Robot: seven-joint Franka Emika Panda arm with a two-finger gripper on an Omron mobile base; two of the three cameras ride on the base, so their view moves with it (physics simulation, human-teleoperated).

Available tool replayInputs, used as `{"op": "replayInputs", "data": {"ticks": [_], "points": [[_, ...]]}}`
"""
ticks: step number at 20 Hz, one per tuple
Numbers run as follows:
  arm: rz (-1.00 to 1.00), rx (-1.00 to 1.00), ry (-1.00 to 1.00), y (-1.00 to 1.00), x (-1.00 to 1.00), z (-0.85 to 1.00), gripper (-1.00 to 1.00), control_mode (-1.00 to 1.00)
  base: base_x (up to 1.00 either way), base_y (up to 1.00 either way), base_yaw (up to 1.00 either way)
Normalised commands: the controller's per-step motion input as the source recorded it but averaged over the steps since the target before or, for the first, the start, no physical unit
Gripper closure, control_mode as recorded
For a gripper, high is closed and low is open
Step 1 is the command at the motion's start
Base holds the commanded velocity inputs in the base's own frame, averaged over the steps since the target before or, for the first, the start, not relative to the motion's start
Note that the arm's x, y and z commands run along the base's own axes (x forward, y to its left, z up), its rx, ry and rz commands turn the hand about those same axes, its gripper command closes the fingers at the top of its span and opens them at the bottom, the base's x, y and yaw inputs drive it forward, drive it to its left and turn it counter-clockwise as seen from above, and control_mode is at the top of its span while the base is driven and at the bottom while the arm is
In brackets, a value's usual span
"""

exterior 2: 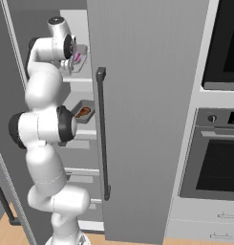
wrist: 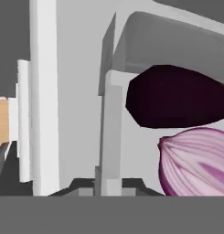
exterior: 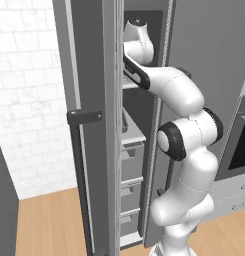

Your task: Take the meat container that has the chicken drumstick and place it on the second highest rack of the freezer. Then take the vegetable container that has the eggplant and onion and place it on the highest rack of the freezer.

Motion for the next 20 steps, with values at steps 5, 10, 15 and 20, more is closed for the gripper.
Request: {"op": "replayInputs", "data": {"ticks": [5, 10, 15, 20], "points": [[-0.27, -0.03, 0.01, 0.02, 0.18, -0.03, 1.00, -1.00, 0.00, 0.00, 0.00], [-0.19, -0.02, 0.00, 0.06, 0.03, -0.04, -1.00, -1.00, 0.00, 0.00, 0.00], [-0.04, 0.00, -0.03, -0.01, -0.42, 0.00, -1.00, -1.00, 0.00, 0.00, 0.00], [-0.01, 0.00, -0.01, -0.13, -0.35, -0.28, -1.00, -1.00, 0.00, 0.00, 0.00]]}}
